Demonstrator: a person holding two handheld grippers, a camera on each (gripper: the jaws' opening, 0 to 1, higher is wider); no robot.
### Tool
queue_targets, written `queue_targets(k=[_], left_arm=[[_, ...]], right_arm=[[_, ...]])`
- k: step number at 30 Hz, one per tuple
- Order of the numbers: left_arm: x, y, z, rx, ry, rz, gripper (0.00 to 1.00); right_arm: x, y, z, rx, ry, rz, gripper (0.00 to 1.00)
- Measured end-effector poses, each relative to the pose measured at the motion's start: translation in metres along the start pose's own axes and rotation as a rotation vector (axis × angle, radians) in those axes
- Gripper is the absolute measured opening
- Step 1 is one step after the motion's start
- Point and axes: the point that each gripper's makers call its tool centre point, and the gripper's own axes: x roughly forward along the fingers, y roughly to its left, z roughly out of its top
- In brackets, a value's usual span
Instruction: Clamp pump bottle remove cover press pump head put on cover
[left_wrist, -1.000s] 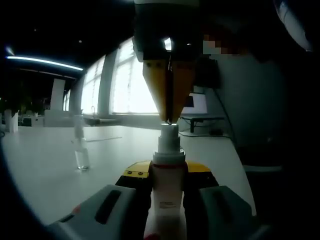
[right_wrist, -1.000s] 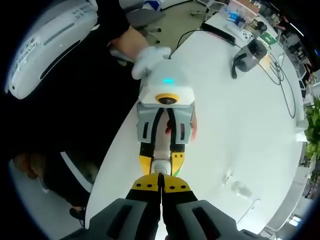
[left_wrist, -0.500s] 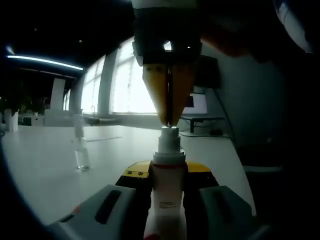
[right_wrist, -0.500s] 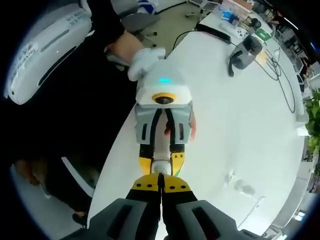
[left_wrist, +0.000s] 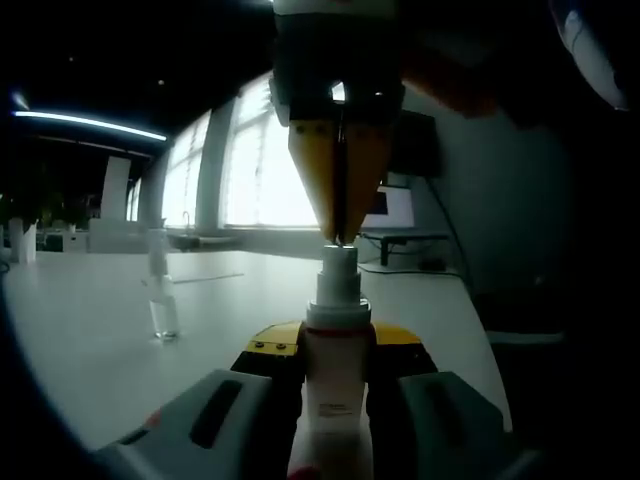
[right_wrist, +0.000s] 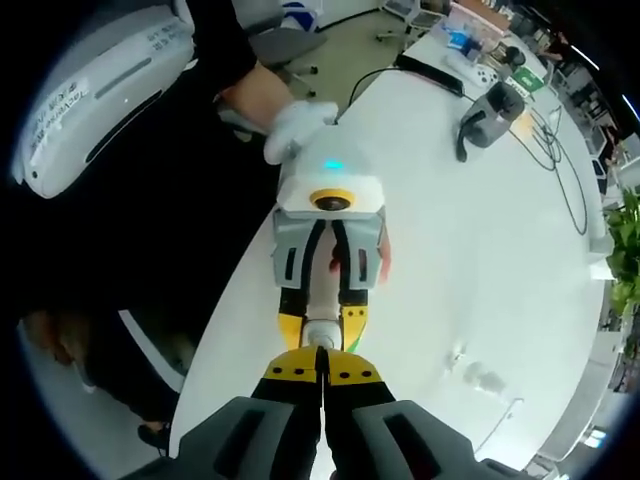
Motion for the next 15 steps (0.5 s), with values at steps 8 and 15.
queue_targets(k=[8,15], left_arm=[[0.0,0.0,-0.0001,0.002,0.0,0.0,0.14],[0.0,0.0001,-0.0001,0.002,0.0,0.0,0.14]], right_arm=[[0.0001,-0.0002,-0.0001,0.003,0.006,0.003,0.0],[0.0001,-0.0002,-0.0001,-0.001,0.012,0.001,0.0]])
